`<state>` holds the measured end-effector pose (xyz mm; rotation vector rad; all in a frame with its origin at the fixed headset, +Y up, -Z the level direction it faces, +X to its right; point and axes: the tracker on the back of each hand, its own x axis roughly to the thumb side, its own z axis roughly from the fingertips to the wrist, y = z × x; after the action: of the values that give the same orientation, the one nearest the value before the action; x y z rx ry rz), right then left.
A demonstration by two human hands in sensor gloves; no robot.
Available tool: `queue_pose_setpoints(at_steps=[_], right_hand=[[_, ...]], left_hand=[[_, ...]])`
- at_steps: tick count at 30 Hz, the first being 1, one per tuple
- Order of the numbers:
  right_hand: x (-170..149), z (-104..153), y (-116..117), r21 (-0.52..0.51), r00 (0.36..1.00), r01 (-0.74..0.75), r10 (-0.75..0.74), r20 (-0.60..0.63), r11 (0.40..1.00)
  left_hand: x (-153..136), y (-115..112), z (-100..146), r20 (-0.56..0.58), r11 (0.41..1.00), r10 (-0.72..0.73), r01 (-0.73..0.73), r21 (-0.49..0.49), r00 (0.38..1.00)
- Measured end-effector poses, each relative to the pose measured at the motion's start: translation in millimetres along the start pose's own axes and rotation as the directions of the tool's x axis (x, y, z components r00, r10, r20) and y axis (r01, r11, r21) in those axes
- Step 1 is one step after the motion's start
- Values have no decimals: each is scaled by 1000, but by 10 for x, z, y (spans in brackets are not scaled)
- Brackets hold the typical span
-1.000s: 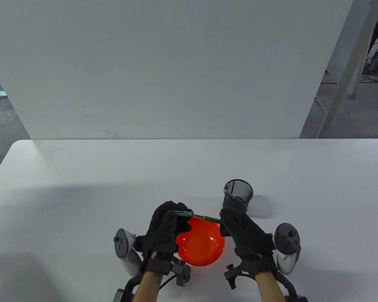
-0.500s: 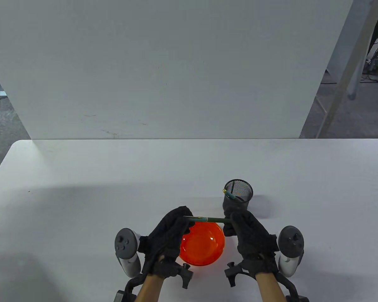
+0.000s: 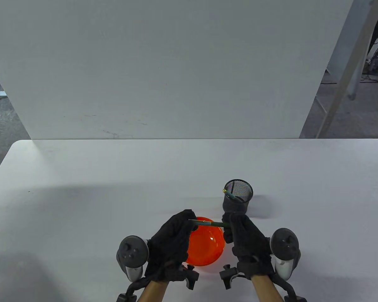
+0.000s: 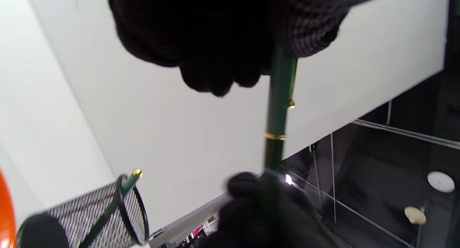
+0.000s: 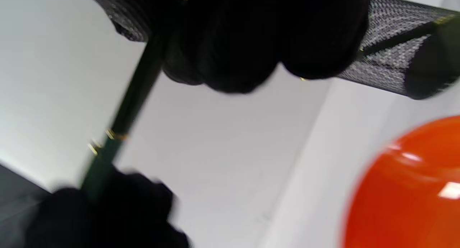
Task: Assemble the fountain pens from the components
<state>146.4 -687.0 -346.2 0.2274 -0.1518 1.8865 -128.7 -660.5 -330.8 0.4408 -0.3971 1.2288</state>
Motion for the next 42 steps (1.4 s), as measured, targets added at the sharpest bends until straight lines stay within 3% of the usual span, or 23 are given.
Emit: queue_pose_setpoints(at_steps=[2, 4, 5, 6, 9, 13, 15, 18, 23, 26, 28, 30, 37, 42], right_hand=[[59, 31, 39, -35, 985, -168, 169, 36, 985], [219, 112, 22, -237, 886, -406, 444, 137, 883], [286, 149, 22, -288, 837, -464, 521, 168, 838], [360, 175, 56, -281, 801, -473, 540, 259, 835], [459, 218, 213, -202, 822, -380, 430, 373, 902], [500, 243, 228, -252, 774, -438, 504, 384, 863], [498, 253, 253, -253, 770, -438, 505, 389, 863], [527, 255, 257, -294, 720, -501, 580, 381, 814], [608, 245, 341, -316, 671, -552, 636, 380, 772], [639, 150, 345, -238, 716, -554, 602, 354, 798], [641, 40, 276, -159, 779, -510, 533, 331, 845], [659, -55, 144, -149, 792, -505, 525, 311, 850], [753, -542, -571, -299, 756, -568, 630, 179, 767], [806, -886, -676, -336, 704, -623, 693, 152, 707]], left_hand=[[71, 55, 9, 49, 994, -109, 108, 32, 993], [109, 84, 16, 90, 969, -249, 247, 34, 964], [110, 74, 22, 105, 964, -265, 265, 16, 959], [112, 42, 28, 115, 965, -261, 264, -5, 958], [145, -67, 32, 130, 968, -234, 244, -65, 964], [171, -142, 80, 143, 957, -273, 283, -57, 951], [137, -189, 80, 84, 972, -228, 232, -46, 970], [101, -233, 83, 6, 985, -171, 171, -34, 985], [88, -199, 80, -30, 989, -147, 147, 0, 989], [33, -169, 69, -65, 996, -85, 84, -10, 994], [20, -163, 61, -64, 999, -26, 23, -45, 998], [11, -127, 53, -48, 999, -10, 8, -35, 999], [-38, 19, 9, -79, 999, 31, -30, 12, 996], [-83, 27, -3, -107, 999, 38, -35, 22, 994]])
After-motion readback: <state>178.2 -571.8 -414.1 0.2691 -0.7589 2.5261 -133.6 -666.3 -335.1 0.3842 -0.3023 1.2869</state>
